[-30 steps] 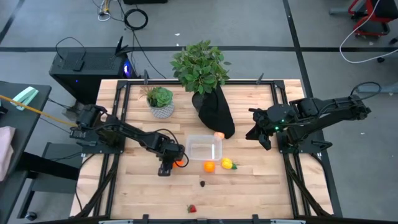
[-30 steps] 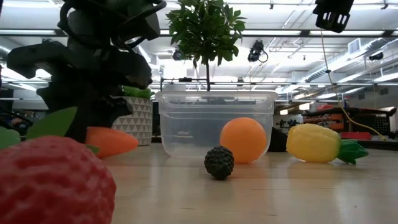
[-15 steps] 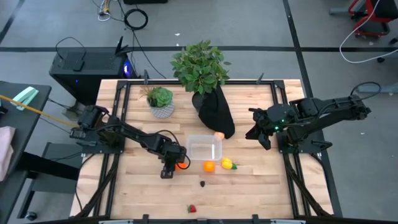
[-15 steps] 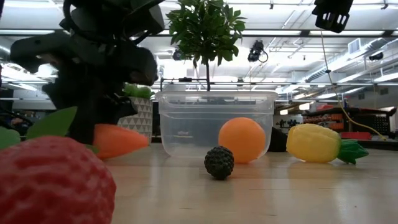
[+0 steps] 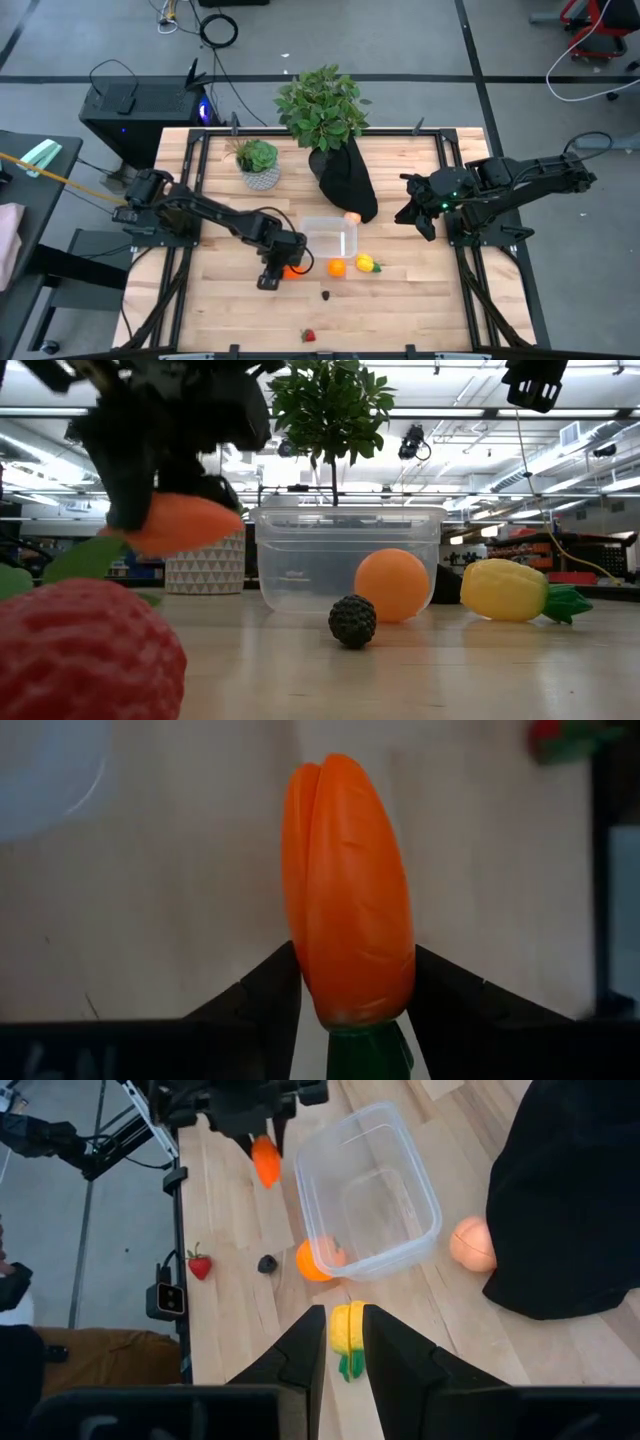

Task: Pick and placing Produce into tupperware
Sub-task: Put the orange carrot into the transparent bin

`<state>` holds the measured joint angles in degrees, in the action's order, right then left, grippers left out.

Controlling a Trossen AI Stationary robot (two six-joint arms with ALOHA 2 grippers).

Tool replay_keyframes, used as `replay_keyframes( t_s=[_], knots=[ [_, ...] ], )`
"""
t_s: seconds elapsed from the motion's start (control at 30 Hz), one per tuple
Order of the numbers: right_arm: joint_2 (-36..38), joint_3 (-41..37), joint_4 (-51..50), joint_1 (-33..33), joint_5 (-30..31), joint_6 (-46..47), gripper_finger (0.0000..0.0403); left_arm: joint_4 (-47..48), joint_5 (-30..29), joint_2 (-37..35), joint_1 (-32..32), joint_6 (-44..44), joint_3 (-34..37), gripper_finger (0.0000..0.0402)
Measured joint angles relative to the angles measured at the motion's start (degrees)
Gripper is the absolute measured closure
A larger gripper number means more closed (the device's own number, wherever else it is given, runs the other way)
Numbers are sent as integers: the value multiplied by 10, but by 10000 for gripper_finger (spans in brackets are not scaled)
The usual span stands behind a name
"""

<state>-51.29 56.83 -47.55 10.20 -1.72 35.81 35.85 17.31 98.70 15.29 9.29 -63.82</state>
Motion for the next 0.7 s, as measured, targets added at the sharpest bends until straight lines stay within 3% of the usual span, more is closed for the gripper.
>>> replay_keyframes(
  t_s=[0.27,0.53,0.7],
  knots=[
    [0,0,0,0,0,-3,325,102,4,-1,-11,-69,-97,233],
    [0,0,0,0,0,-4,325,123,-87,-1,-80,-116,-174,235],
    [0,0,0,0,0,-4,325,84,-121,-2,-136,-121,-182,232]
  ],
)
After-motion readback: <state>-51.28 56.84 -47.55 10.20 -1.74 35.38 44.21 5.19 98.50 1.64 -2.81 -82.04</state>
